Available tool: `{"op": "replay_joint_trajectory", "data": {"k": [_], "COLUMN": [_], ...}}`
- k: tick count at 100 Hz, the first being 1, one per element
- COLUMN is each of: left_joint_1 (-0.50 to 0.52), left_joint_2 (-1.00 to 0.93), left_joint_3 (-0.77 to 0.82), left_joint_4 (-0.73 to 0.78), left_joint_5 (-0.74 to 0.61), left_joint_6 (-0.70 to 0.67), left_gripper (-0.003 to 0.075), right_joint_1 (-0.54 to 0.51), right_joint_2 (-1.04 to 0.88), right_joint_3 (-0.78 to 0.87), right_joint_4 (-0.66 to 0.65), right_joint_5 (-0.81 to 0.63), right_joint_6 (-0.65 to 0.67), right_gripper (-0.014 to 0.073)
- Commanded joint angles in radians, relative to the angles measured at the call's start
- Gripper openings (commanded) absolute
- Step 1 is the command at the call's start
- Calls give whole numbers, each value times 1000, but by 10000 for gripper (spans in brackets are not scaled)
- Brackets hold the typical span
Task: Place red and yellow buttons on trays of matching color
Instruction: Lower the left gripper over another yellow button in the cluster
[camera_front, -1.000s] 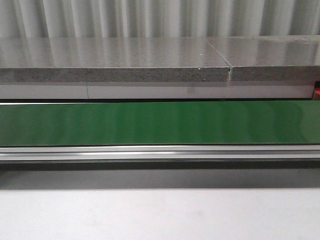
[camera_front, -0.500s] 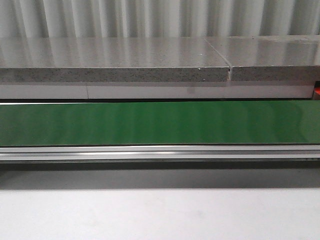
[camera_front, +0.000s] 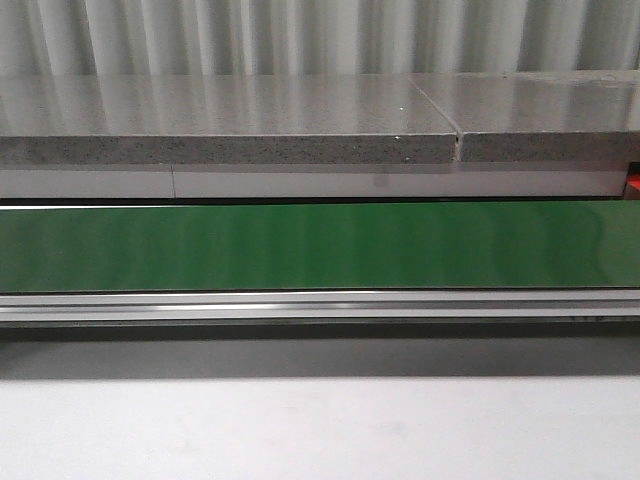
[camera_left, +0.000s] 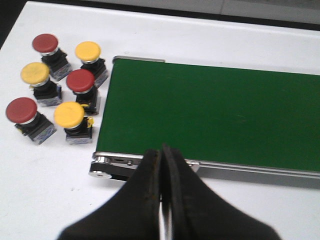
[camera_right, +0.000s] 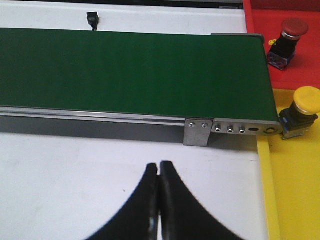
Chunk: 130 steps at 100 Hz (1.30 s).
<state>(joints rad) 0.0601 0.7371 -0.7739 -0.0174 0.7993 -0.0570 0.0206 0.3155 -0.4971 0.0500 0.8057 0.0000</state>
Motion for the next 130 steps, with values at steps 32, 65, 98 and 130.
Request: {"op": "replay_joint_trajectory", "data": {"k": [32,65,98,130], "left_joint_1": [176,283,346,346], "left_joint_2": [279,526,803,931], "left_joint_3": [-119,-237,-389,-436], "left_joint_4": [-46,-65,-107,-137], "left_joint_5": [-55,12,75,68], "left_joint_6": [-3,-15,-56,-56], "left_gripper": [164,542,491,491], "right_joint_1": [0,0,0,0], "right_joint_2": [10,10,10,10], "right_joint_3": [-25,-25,-25,-25], "right_joint_4": [-8,-8,-8,-8], "right_joint_5": [-60,-60,-60,-60], "right_joint_6": [-10,-10,-10,-10], "right_gripper": [-66,-66,-66,-66]}}
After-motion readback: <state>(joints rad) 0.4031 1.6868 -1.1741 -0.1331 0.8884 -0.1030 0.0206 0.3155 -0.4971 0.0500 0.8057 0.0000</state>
